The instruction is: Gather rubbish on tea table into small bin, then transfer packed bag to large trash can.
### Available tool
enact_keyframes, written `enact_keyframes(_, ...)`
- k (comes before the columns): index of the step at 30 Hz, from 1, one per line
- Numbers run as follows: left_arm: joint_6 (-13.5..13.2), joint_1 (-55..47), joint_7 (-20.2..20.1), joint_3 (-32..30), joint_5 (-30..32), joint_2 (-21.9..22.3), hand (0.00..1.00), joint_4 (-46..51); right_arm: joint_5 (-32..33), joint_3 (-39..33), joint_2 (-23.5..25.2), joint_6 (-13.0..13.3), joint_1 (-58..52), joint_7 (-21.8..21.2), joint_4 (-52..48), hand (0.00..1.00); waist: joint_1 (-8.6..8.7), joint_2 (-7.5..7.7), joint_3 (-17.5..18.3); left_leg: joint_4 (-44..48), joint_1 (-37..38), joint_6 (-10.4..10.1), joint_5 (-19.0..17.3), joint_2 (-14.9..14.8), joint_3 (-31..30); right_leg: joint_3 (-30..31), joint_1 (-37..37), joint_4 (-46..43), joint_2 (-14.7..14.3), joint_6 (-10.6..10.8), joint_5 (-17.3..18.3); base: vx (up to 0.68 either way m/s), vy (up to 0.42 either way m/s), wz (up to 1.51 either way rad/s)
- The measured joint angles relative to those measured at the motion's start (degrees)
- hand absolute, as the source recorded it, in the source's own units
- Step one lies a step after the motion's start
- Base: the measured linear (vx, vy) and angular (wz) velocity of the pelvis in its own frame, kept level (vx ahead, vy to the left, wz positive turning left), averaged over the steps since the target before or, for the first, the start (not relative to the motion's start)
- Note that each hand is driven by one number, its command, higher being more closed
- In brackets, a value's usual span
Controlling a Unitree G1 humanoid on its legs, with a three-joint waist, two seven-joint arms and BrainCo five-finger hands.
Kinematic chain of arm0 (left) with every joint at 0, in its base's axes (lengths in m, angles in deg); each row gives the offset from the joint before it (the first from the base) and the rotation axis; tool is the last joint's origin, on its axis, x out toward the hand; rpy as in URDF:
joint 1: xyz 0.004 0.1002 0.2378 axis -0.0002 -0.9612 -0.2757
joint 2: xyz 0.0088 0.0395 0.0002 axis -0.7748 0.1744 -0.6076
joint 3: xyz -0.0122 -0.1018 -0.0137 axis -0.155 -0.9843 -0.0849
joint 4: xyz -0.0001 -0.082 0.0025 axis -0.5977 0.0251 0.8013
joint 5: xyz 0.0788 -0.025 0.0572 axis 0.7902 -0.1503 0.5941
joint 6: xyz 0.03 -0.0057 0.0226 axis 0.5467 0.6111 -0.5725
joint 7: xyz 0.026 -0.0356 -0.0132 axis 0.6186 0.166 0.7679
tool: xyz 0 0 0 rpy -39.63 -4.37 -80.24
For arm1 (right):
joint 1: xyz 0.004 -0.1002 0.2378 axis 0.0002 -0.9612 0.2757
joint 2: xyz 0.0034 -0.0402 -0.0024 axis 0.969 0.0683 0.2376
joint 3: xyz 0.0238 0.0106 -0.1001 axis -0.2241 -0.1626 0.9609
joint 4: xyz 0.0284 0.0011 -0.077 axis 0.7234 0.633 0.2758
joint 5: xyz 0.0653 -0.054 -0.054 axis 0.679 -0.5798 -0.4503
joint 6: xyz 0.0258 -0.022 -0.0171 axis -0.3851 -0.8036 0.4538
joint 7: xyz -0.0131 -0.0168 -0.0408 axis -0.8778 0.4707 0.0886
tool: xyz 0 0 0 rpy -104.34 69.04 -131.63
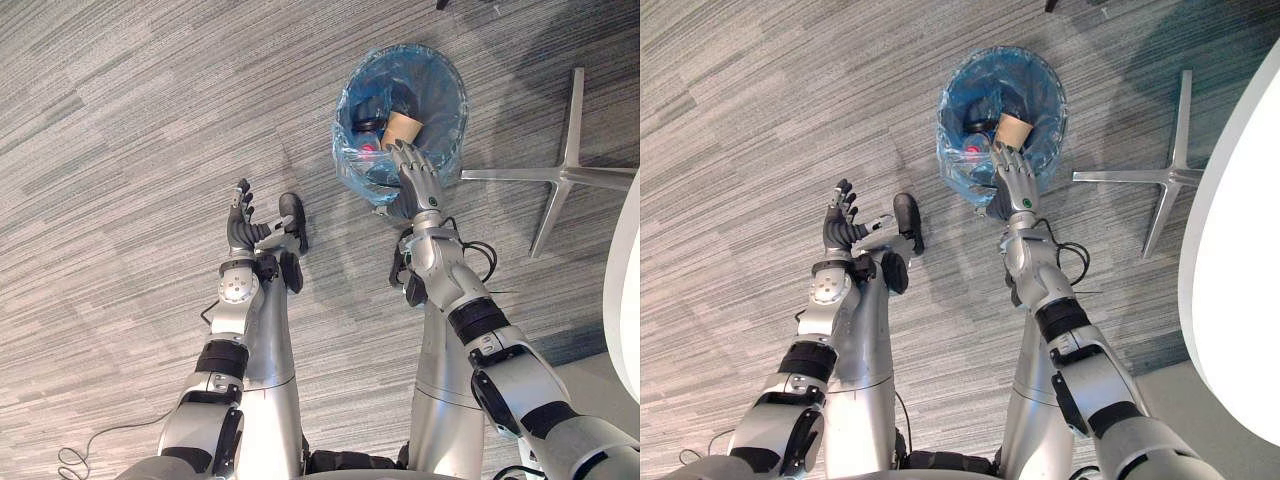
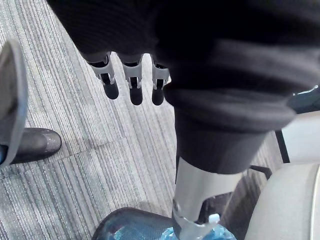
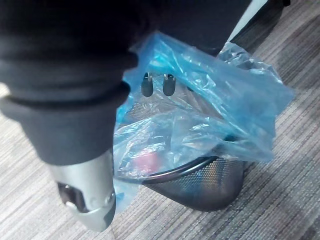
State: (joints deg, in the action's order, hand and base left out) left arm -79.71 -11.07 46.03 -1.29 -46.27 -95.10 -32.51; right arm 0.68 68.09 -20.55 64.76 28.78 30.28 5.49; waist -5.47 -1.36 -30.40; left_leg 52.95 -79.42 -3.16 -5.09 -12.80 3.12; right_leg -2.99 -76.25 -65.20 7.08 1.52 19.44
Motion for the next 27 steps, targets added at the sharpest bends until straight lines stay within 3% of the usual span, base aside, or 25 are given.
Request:
enact_keyframes(14, -0.63, 0.01, 0.17, 0.0, -0.58, -0.58, 0.0, 2.02, 0.74, -2.78, -0.16, -2.56, 3.83, -0.01, 5.45, 0.0, -0.1, -0.34, 0.45, 0.72, -3.09, -0.57, 0.35, 0.81, -1.55, -1.07, -2.81, -2.29, 0.49, -0.84, 1.47, 0.01, 0.008, 0.05)
enact_keyframes(15, -0.73, 0.0, 0.17, 0.03, -0.59, -0.59, 0.0, 2.01, 1.27, -2.78, -0.19, -2.6, 4.33, -0.06, 6.34, 1.0, -0.11, -0.41, 0.88, 1.0, -3.64, -0.6, 0.37, 0.91, -1.49, -1.01, -3.48, -2.93, 0.87, -0.84, 1.79, 0.0, 0.011, 0.11)
enact_keyframes(27, -1.16, 0.0, 0.02, 0.24, -1.72, -0.57, 0.0, 2.26, 7.66, -2.1, 0.06, -1.85, 7.71, -2.42, 10.39, 1.0, -0.36, -0.48, 1.59, 1.9, -4.79, -0.88, 0.54, 1.02, -1.73, -1.03, -4.62, -4.24, 1.0, -0.99, 2.17, 0.0, 0.003, 0.01)
